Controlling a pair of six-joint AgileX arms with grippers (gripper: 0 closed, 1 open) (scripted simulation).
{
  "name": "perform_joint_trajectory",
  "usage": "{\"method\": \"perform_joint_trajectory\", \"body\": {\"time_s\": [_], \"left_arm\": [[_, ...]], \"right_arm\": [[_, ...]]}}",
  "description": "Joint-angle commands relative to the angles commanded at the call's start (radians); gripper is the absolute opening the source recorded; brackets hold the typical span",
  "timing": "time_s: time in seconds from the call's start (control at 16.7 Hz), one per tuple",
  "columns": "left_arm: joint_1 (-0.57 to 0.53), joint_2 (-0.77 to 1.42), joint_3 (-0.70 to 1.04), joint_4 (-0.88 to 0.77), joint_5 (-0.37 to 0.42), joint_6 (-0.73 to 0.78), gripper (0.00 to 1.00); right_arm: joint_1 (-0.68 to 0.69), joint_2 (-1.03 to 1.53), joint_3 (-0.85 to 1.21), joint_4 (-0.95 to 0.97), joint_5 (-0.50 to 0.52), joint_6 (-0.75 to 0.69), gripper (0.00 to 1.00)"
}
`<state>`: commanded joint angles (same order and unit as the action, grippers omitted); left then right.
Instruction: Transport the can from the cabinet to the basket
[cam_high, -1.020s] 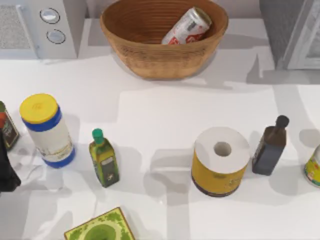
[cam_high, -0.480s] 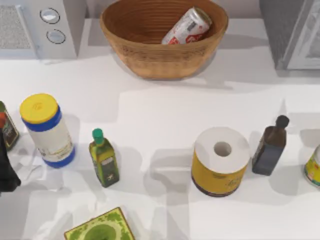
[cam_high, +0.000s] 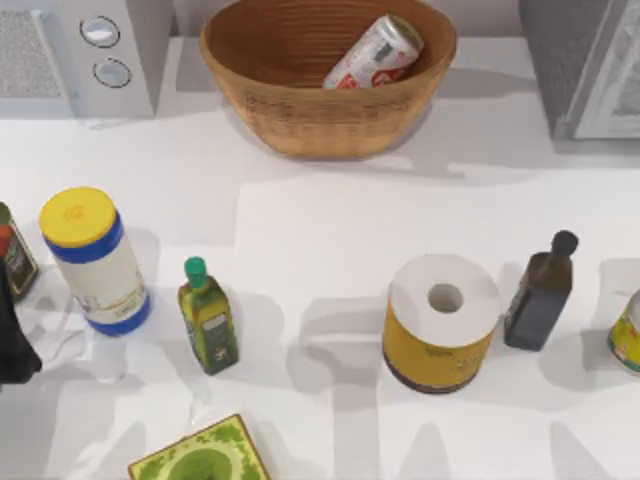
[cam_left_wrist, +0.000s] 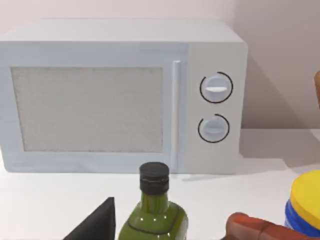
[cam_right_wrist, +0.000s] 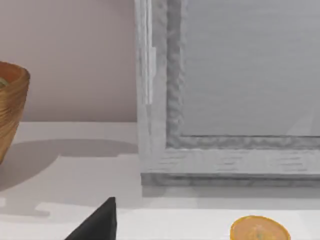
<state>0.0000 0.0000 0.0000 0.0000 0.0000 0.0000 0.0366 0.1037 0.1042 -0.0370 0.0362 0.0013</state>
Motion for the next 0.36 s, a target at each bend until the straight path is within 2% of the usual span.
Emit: {"method": "perform_joint_trajectory", "body": {"time_s": [0.18, 0.36], "left_arm": [[0.000, 0.000, 0.000, 0.000, 0.000, 0.000, 1.00], [0.000, 0.000, 0.000, 0.000, 0.000, 0.000, 1.00]], "right_arm": [[-0.032, -0.093, -0.093, 0.033, -0.032, -0.001, 1.00], [-0.037, -0.104, -0.104, 0.037, -0.036, -0.001, 1.00]]}}
